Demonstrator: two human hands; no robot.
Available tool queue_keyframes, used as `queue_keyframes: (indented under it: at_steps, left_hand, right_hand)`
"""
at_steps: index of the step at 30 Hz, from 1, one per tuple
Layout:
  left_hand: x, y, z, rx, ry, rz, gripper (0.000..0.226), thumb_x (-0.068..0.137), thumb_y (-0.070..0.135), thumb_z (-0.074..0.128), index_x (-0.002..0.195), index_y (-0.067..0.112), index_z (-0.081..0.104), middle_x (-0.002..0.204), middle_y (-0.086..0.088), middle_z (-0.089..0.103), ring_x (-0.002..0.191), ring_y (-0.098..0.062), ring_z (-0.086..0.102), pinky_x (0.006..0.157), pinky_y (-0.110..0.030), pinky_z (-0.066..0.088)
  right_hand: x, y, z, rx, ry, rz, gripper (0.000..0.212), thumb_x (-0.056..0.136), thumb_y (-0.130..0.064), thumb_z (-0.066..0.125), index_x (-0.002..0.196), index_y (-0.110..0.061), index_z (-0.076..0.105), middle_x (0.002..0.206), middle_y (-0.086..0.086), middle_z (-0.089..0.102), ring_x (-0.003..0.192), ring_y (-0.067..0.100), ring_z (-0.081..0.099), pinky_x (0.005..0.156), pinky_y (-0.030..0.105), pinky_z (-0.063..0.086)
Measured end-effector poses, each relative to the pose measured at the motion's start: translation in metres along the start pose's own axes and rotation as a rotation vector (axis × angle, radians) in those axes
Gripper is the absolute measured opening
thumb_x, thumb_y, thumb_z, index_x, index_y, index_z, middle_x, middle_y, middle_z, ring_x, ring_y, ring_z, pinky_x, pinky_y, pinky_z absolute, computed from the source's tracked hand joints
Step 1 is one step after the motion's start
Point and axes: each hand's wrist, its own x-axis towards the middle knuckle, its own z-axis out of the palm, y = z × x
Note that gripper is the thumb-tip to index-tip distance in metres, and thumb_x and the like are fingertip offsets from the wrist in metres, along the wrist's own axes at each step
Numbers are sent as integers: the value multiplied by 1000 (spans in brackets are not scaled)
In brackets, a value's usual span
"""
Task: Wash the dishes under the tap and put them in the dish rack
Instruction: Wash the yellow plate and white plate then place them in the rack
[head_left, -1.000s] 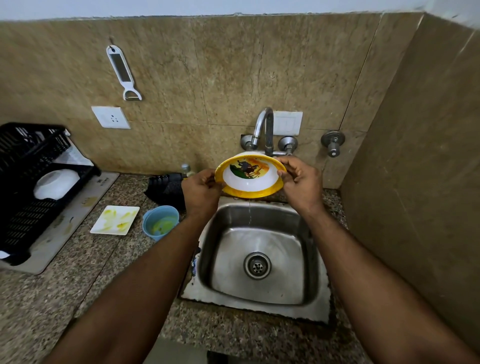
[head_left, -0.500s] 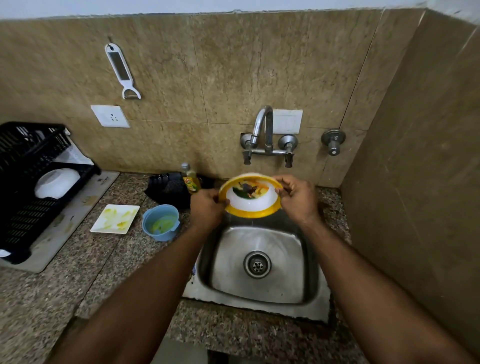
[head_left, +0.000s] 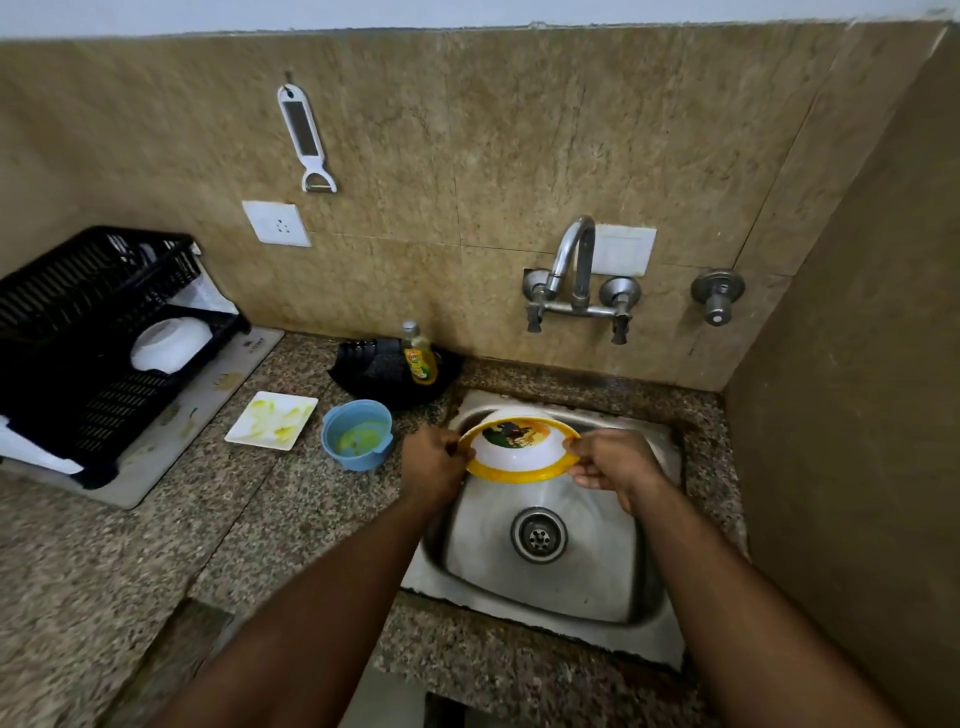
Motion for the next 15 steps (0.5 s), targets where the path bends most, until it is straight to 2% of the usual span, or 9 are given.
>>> queue_keyframes:
  at_steps: [2,4,6,9,10,12,13,15]
  left_hand:
    - [-2,-5,0,4,22,-2,21,75,25,75,61,10,71,54,-5,63,56,-23,62,55,-36,46]
    - [-2,-8,-1,-2,39,-3,19,76,25,74,63,11,73,54,-4,63,57,-21,63,56,-40,48]
    - [-4,-6,-4,-38,65,-1,16,78,21,74,66,11,74,57,-4,66,58,-18,63,58,-40,49]
    - [-7,-3,-13,-123,114,16,5,80,19,78,79,19,83,67,11,74,66,0,68,65,-25,54]
    - [-8,-3,-15,-160,131,17,7,80,18,79,84,21,84,68,18,73,67,6,68,66,-21,54]
    - [-11,-4,-20,-208,144,0,11,83,14,80,90,20,85,67,25,69,59,12,64,63,-23,55]
    - [-12,-6,-22,-215,140,-4,13,83,12,79,93,20,85,68,25,70,57,12,64,61,-26,57]
    - [-9,-18,-28,-207,134,9,17,82,11,80,95,22,85,78,19,76,67,8,69,68,-29,60]
  right_hand:
    - [0,1,5,30,-7,37,29,84,-13,81,108,0,73,88,16,73,71,23,69,63,33,62]
    - [-5,-1,7,63,-84,137,27,88,-15,73,109,2,71,97,17,68,80,25,68,67,35,62]
    - [-12,-7,4,237,-183,238,27,90,-13,60,107,7,65,101,22,66,86,31,68,73,41,61]
    - [-17,-17,4,560,-218,309,35,91,-8,52,114,18,50,110,34,61,91,41,69,68,46,63]
    - [-17,-19,8,614,-212,307,31,95,-6,52,116,17,49,109,36,61,88,42,70,63,45,64]
    - [-19,-21,18,639,-216,297,20,101,1,49,119,10,51,96,34,66,71,40,74,52,42,63]
    - [-20,-21,23,634,-221,299,18,102,5,47,119,8,52,89,32,69,63,38,75,49,40,62]
    - [-23,-23,33,608,-242,300,16,102,7,48,115,5,56,84,28,71,58,33,74,48,35,61]
